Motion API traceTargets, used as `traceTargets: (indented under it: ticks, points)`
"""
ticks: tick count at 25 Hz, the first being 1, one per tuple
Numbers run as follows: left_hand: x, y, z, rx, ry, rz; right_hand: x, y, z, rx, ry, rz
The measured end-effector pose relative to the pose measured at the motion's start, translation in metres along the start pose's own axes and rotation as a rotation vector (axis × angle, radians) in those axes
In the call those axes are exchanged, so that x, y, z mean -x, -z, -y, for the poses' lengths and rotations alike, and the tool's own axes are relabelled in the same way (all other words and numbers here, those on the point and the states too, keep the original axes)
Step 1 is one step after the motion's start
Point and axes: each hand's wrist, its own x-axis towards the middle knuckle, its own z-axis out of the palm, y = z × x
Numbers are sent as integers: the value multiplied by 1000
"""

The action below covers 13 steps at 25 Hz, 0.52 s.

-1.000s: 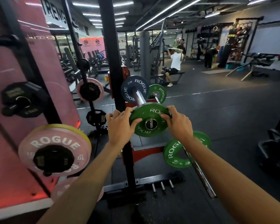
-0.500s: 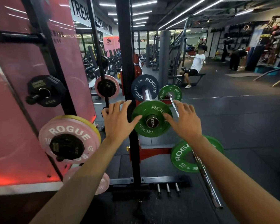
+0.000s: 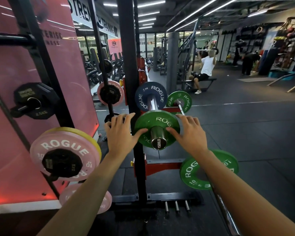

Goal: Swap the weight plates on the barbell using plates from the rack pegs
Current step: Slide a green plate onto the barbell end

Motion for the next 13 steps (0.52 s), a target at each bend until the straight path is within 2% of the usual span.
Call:
traceTargets:
  ticks: [13]
  points:
    - [-115, -128, 44, 93, 40, 0, -127, -99, -48, 65, -41, 80]
